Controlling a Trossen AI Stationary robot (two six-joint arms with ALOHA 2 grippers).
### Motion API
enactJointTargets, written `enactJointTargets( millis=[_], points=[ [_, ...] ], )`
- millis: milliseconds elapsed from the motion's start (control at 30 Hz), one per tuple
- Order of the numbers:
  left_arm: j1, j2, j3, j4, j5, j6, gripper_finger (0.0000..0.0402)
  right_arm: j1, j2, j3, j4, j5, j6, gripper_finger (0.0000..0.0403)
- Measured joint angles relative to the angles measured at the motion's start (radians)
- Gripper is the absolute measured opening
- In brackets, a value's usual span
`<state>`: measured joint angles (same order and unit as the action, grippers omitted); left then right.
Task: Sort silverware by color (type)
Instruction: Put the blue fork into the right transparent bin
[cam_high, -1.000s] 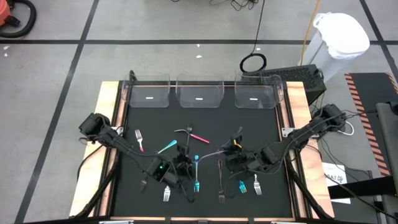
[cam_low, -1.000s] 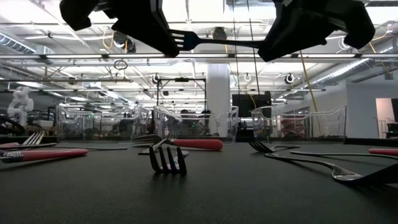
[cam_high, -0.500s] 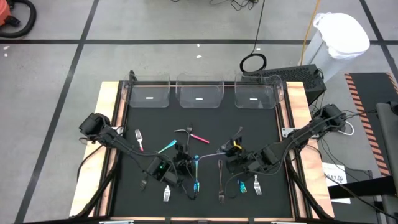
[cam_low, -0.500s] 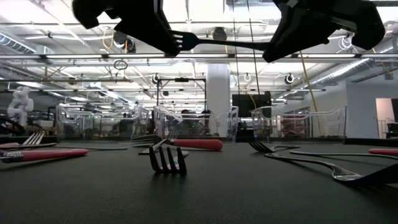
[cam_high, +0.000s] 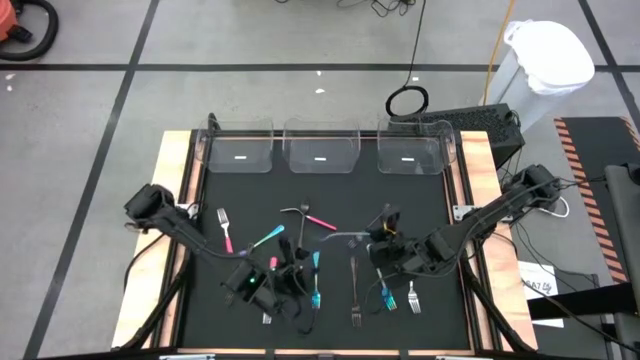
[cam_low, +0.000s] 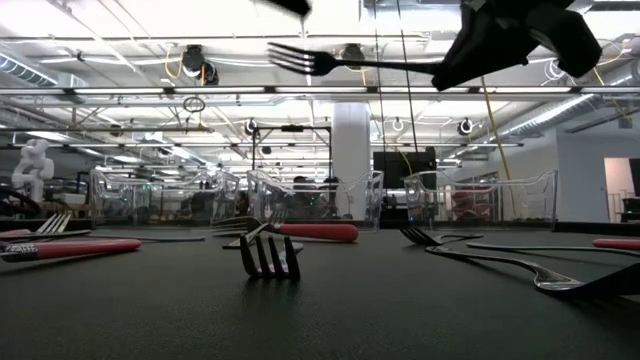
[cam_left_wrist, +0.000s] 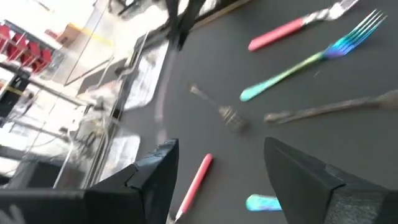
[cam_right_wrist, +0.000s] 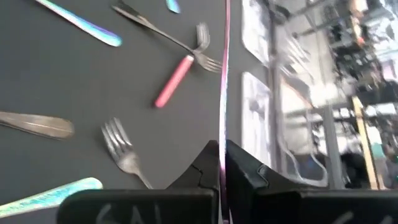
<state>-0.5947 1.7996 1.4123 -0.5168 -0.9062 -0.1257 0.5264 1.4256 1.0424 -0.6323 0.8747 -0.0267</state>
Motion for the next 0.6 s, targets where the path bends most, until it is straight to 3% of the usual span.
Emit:
enactJointTargets(
  millis=[233,367,467,600],
  points=[
    [-0.055,-0.001,0.11,-0.019,-0.05,0.001,0.024,0.006,-0.101,0.0,-0.295,0.088,0.247,0.0002],
    [-0.083,-0.001,0.143,-0.053,-0.063,0.021,0.024,0.005,-0.146,-0.001,-0.481,0.201,0.378,0.0002],
    [-0.095,-0.001,0.145,-0.08,-0.066,0.045,0.024,-0.016,-0.18,-0.001,-0.541,0.275,0.327,0.0003],
    [-0.104,-0.001,0.145,-0.11,-0.072,0.063,0.024,-0.068,-0.242,-0.001,-0.55,0.247,0.116,0.0003]
  ],
)
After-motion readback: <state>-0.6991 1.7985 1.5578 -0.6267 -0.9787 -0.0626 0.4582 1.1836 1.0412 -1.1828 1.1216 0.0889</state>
